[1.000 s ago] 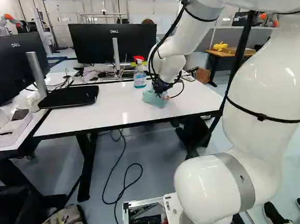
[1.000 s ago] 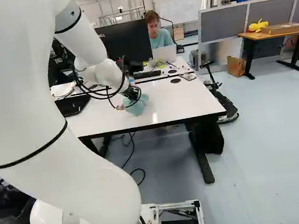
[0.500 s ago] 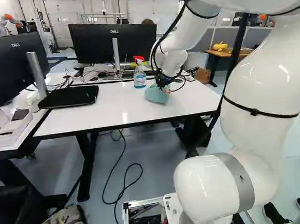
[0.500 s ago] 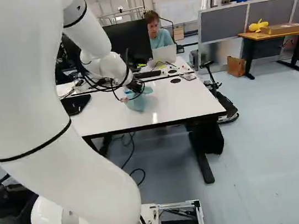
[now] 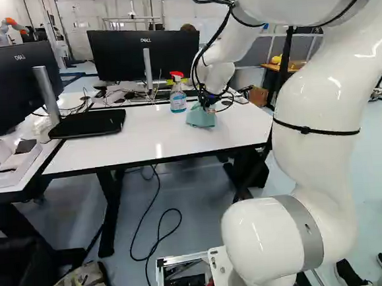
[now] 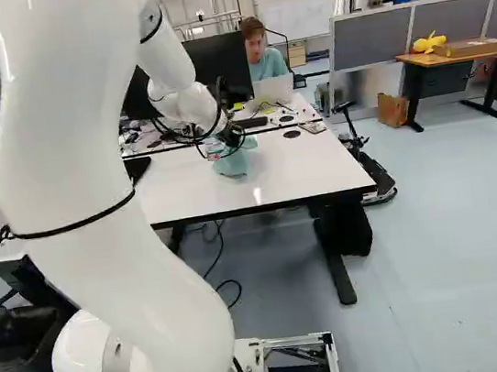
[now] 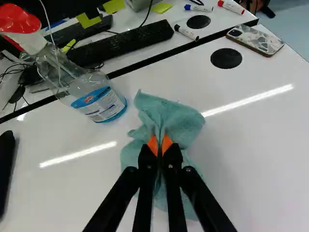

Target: Clean the table with the green towel

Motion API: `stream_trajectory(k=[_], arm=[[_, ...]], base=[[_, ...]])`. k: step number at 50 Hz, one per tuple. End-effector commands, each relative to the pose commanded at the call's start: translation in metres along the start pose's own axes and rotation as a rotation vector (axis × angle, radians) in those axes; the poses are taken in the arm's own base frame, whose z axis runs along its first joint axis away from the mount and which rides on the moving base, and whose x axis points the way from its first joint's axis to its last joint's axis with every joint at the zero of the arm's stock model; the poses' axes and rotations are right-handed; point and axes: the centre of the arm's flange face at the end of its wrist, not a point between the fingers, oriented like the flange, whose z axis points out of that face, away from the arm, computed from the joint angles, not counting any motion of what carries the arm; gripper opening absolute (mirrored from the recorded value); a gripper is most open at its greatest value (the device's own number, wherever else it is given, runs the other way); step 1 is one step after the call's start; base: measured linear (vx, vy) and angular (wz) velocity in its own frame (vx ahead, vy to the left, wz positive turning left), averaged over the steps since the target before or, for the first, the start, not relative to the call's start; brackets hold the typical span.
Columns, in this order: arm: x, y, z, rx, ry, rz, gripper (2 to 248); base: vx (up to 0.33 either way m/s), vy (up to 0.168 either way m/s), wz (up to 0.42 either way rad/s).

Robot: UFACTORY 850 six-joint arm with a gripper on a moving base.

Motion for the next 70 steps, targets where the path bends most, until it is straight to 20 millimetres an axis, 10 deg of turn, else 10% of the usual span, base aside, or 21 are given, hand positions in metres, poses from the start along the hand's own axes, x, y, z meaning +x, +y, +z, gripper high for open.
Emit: stream_trajectory(k=[70], arm=[[0.076,0.006,0.089,-0.013,0.068,0.029,31]], base=[[0.0,0.0,0.0]])
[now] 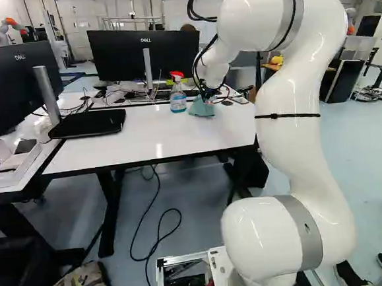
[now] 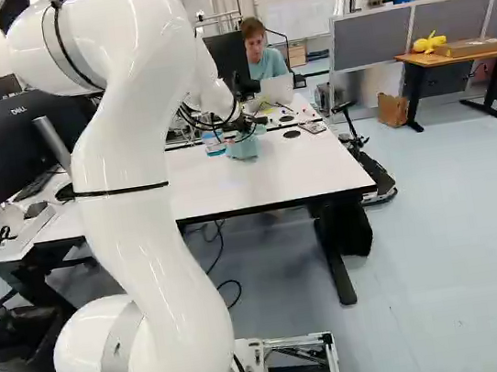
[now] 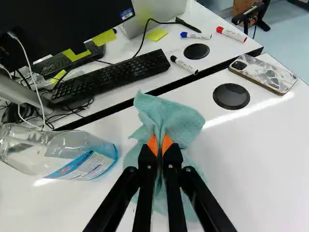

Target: Clean the table with the green towel

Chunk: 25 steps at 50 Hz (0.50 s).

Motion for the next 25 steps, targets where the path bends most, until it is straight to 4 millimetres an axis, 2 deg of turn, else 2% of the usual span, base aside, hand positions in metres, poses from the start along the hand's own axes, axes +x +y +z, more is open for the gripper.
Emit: stream_trajectory(k=[25], arm=[[-0.015,0.004,0.019,-0.009,-0.033,-0.001,31]], base=[[0.0,0.0,0.0]])
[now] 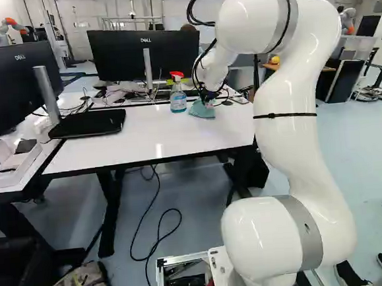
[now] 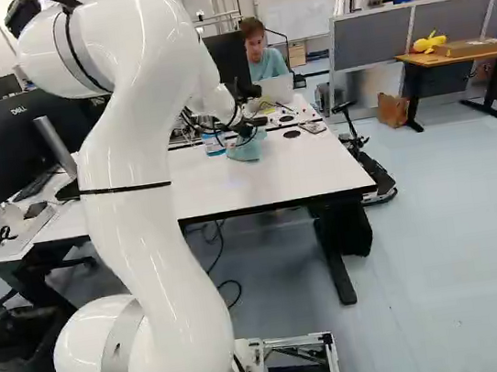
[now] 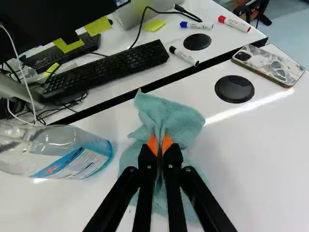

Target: Clean the table with the green towel

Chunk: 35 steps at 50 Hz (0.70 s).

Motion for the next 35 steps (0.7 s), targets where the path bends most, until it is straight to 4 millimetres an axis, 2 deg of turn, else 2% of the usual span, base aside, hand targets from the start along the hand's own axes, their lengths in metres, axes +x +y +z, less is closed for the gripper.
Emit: stream_trajectory(k=[22,35], arm=[[-0.017,0.004,0.023,-0.01,-0.037,-0.001,31],[-0.018,0.004,0.023,-0.01,-0.047,-0.001,31]], base=[[0.0,0.0,0.0],[0.0,0.0,0.0]])
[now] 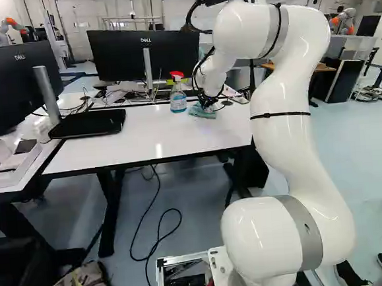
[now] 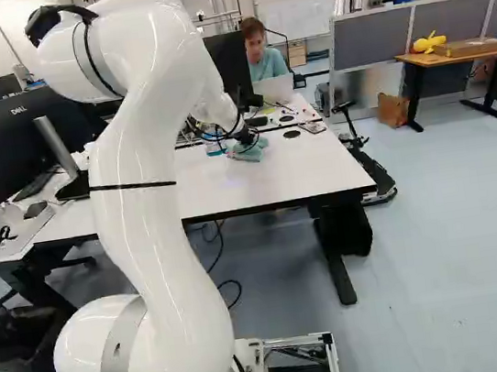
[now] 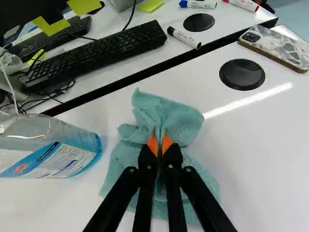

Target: Clean the table with the green towel

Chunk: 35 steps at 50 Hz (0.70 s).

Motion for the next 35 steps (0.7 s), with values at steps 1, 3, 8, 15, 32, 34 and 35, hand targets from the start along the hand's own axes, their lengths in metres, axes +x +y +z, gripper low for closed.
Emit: stream_trajectory(k=[1,3,8,15,32,34,35], arm=[[0.0,0.0,0.0,0.0,-0.003,0.0,31],[-0.001,0.0,0.0,0.0,-0.01,0.0,31],[-0.003,0.0,0.0,0.0,-0.031,0.003,31],[-0.006,0.0,0.0,0.0,-0.064,0.007,31],[-0.011,-0.005,-0.004,0.004,-0.081,0.003,31],[-0.013,-0.007,-0.006,0.006,-0.083,0.0,31],[-0.014,-0.008,-0.007,0.007,-0.084,-0.002,31]], base=[[0.0,0.0,0.0],[0.0,0.0,0.0],[0.0,0.0,0.0],[0.0,0.0,0.0],[0.0,0.0,0.0],[0.0,0.0,0.0],[0.0,0.0,0.0]])
